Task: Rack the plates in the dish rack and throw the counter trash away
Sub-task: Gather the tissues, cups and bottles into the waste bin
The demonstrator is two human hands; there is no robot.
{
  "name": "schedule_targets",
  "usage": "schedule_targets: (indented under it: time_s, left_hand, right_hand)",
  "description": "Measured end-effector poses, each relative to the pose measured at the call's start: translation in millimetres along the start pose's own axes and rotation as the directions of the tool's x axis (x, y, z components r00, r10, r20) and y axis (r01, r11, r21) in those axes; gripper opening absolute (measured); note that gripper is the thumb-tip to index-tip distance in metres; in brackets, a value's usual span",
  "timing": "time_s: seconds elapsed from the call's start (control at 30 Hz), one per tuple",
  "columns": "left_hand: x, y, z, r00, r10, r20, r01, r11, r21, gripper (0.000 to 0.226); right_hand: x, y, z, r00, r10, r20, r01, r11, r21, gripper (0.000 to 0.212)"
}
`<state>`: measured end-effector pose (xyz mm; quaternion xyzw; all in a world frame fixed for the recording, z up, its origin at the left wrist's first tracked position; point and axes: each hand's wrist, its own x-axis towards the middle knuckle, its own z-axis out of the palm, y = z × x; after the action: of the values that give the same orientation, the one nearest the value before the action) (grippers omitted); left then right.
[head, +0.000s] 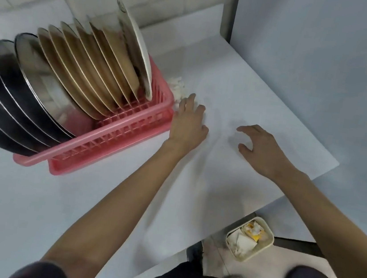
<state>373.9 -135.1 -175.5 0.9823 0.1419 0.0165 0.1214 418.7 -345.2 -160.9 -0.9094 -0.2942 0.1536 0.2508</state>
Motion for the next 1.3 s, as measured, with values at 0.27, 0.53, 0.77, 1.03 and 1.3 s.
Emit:
schedule_targets:
  time_s: [0.27, 0.53, 0.77, 1.03, 1.3]
  left_hand:
    - [53.1, -4.2, 0.5, 0.972, -0.179, 0.153, 0.156, 0.976, 0.153, 0.051]
    - [49.3, 15.0, 13.5, 0.965, -0.261, -0.014, 0.262, 0.965, 0.021, 0.043]
    - [22.0, 13.5, 40.2, 0.977, -0.116, -0.182, 0.072, 0.97, -0.234, 0.043]
    - [22.8, -5.9, 41.4, 0.927, -0.081, -0.366, -0.05, 0.942, -0.333, 0.029]
    - [23.5, -6.1, 56.8, 0.936, -0.119, -0.33, 0.041, 0.971, -0.236, 0.051]
  right_hand:
    - [43.9, 17.1, 6.4, 0.994, -0.009, 0.106, 0.01, 1.0, -0.015, 0.046]
    - [88.6, 28.3, -6.4, 0.989, -0.059, 0.136, 0.052, 0.997, 0.051, 0.04]
    - [141.3, 10.4, -8.7, 0.978, -0.151, 0.146, 0.141, 0.987, 0.08, 0.036]
    - [196.7, -40.3, 2.7, 0.94, -0.31, 0.145, 0.313, 0.95, 0.001, 0.044]
    - [238.3, -85.3, 32.6, 0.889, -0.4, 0.222, 0.447, 0.863, -0.235, 0.063]
